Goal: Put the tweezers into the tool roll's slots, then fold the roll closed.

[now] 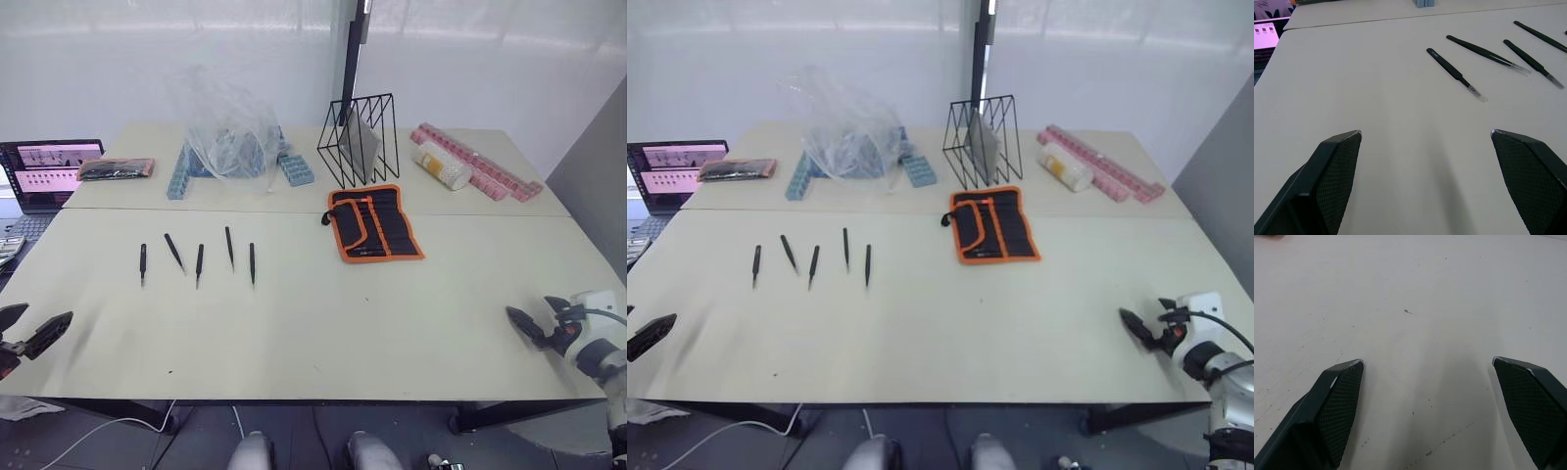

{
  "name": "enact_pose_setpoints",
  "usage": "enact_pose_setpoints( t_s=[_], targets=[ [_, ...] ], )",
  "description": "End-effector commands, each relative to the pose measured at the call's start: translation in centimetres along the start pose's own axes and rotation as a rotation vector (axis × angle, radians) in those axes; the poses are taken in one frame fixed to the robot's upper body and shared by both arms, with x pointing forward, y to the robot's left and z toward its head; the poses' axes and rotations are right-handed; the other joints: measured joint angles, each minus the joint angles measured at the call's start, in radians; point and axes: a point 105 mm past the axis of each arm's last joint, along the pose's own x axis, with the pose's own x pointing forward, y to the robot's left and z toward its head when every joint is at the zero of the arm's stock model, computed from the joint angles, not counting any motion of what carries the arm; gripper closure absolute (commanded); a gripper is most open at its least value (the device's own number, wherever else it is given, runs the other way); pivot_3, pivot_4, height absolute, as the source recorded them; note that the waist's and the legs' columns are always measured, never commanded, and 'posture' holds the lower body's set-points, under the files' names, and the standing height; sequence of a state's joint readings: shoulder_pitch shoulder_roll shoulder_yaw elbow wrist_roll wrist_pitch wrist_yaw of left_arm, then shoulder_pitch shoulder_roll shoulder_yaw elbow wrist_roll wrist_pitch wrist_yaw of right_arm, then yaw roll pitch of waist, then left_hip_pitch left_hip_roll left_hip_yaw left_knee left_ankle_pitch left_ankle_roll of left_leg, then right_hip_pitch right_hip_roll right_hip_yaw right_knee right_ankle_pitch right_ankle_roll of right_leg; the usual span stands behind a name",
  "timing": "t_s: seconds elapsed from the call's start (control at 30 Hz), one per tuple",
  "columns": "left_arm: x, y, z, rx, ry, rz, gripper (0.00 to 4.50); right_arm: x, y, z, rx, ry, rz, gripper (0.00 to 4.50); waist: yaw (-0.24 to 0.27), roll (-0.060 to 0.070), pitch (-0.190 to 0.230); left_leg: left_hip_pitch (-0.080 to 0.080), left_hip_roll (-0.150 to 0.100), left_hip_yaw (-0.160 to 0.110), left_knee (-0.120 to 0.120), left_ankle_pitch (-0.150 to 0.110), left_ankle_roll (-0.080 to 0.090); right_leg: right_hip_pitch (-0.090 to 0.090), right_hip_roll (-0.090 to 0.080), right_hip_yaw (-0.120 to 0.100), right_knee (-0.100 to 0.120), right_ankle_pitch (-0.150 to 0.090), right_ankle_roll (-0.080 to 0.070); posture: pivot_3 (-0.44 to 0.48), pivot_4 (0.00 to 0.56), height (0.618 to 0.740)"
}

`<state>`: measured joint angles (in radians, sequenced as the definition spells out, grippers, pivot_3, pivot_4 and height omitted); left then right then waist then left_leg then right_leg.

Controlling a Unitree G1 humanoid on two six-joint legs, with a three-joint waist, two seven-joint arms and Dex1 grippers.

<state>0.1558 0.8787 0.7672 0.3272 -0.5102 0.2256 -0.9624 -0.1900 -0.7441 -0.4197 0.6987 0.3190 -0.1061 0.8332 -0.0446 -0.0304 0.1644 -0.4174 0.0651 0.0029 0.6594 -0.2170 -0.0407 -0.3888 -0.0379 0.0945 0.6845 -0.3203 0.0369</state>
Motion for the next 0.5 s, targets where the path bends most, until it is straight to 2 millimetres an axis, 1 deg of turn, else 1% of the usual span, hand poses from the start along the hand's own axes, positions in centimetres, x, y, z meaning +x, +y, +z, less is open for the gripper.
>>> enact_pose_setpoints(
  t_s=[0.03, 0.17, 0.3, 0.4, 0.43, 0.5],
  targets=[
    [0.0, 0.1, 1.2, 0.034, -0.014, -0.014, 0.0, 0.0, -0.1, 1.6, -0.027, -0.066, -0.009, 0.03, 0.0, 0.0, 0.0, 0.0, 0.0, 0.0, 0.0, 0.0, 0.0, 0.0, 0.0, 0.0, 0.0, 0.0, 0.0, 0.0, 0.15, 0.705],
    [0.6, -1.5, 1.2, -0.001, -0.047, -0.075, 0.0, 0.7, 1.9, 2.7, -0.027, -0.104, 0.039, 0.03, 0.0, 0.0, 0.0, 0.0, 0.0, 0.0, 0.0, 0.0, 0.0, 0.0, 0.0, 0.0, 0.0, 0.0, 0.0, 0.0, 0.15, 0.705],
    [1.4, -5.3, 1.4, -0.031, -0.077, -0.178, 0.0, 1.8, 5.5, 4.5, 0.006, -0.16, 0.115, 0.03, 0.001, 0.0, 0.0, 0.0, 0.0, 0.0, 0.0, 0.0, 0.0, 0.0, 0.0, 0.0, 0.001, 0.0, 0.0, 0.0, 0.15, 0.705],
    [2.1, -8.4, 1.8, -0.069, -0.108, -0.256, 0.0, 2.9, 8.4, 5.6, 0.042, -0.182, 0.166, 0.03, 0.001, 0.0, 0.0, 0.0, 0.0, -0.001, 0.0, 0.0, 0.0, 0.0, 0.0, 0.0, 0.002, 0.0, 0.0, 0.0, 0.15, 0.705],
    [2.2, -9.2, 1.9, -0.077, -0.113, -0.276, 0.0, 3.1, 9.2, 5.9, 0.054, -0.185, 0.176, 0.03, 0.002, 0.0, 0.0, 0.0, 0.0, -0.001, 0.0, 0.0, 0.0, 0.0, 0.0, 0.0, 0.001, 0.0, 0.0, 0.0, 0.15, 0.705],
    [2.5, -11.2, 1.8, -0.062, -0.103, -0.323, 0.0, 4.0, 11.6, 6.7, 0.074, -0.197, 0.219, 0.03, 0.002, 0.0, 0.0, 0.0, 0.0, -0.001, 0.0, 0.0, 0.0, 0.0, 0.0, 0.0, 0.001, 0.0, 0.0, 0.0, 0.15, 0.705]
  ],
)
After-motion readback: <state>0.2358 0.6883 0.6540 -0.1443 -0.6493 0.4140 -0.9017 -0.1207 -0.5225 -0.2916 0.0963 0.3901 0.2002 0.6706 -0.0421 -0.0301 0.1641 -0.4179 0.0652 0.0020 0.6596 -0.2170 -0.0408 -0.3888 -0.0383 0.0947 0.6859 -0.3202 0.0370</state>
